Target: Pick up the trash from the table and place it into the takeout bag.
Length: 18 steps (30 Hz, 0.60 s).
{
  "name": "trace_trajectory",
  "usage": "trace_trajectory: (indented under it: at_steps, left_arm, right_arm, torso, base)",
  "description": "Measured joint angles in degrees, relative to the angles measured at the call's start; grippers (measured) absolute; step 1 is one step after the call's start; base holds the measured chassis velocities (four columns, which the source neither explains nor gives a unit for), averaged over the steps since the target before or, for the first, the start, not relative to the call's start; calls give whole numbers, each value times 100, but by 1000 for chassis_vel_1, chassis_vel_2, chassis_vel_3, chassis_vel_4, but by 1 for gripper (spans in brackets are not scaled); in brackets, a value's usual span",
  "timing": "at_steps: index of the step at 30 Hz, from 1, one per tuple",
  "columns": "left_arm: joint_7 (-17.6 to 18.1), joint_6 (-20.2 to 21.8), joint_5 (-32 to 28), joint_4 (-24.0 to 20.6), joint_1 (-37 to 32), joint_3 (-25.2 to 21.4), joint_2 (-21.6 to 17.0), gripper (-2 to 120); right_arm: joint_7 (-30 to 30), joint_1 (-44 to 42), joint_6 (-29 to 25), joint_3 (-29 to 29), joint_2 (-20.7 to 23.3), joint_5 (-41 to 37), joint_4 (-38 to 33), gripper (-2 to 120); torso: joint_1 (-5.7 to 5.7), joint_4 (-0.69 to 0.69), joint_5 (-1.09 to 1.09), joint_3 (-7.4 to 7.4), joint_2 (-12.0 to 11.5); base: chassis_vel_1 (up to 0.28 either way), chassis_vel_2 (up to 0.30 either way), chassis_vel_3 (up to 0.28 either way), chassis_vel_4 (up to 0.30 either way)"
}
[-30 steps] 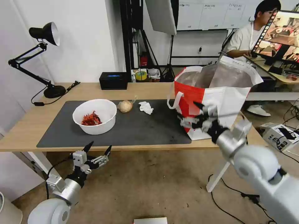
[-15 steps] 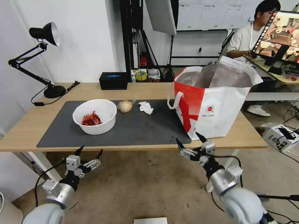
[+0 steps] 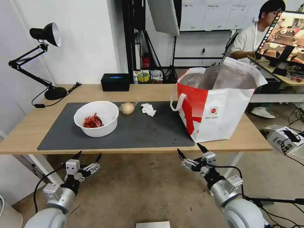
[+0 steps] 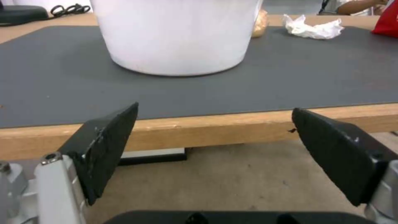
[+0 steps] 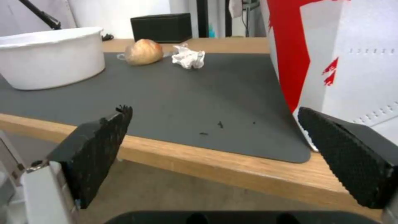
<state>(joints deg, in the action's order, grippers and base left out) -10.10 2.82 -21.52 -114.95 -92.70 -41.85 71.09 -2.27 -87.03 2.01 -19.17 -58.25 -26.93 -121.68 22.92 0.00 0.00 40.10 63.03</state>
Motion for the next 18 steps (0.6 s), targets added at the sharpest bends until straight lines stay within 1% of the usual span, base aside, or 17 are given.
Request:
trace_trajectory:
  at_steps: [8,10,11,12,14,16,18]
  left_arm:
    - [-6,3,-5,10,31,1,-12,100]
    - [-8,4,-8,10,52,2,-18,100]
    - [-8,4,-8,10,52,2,-18,100]
    - [-8,4,-9,10,59,1,-20,100]
    - [-9,4,-9,10,63,0,-19,100]
    - [-7,4,-11,0,65,-11,-10,100]
    - [-7,4,-12,-7,63,-15,-6,100]
  right_arm:
    - [-22,234,82,191,67,-45,82,100]
    - [-186,722,235,546,150,-195,214,100]
    - [-186,722,235,546,150,-195,214,100]
    - [-290,1047,314,785,196,-282,336,100]
    - [-328,1181,346,886,209,-315,393,100]
    - [-502,1924,541,1401,235,-499,676,100]
    - [-537,2086,578,1511,235,-544,726,100]
  torso:
    - [0,-1,0,0,0]
    - [0,-1,0,0,0]
    - [0,-1,0,0,0]
    - [0,0,0,0,0]
    - [0,1,-1,1,0]
    - [1,0,0,1,-1]
    - [1,0,0,1,-1]
  base:
    - [0,0,0,0]
    - [0,0,0,0]
    - [0,0,0,0]
    - [0,0,0,0]
    - [0,0,0,0]
    - [0,0,0,0]
    - [0,0,0,0]
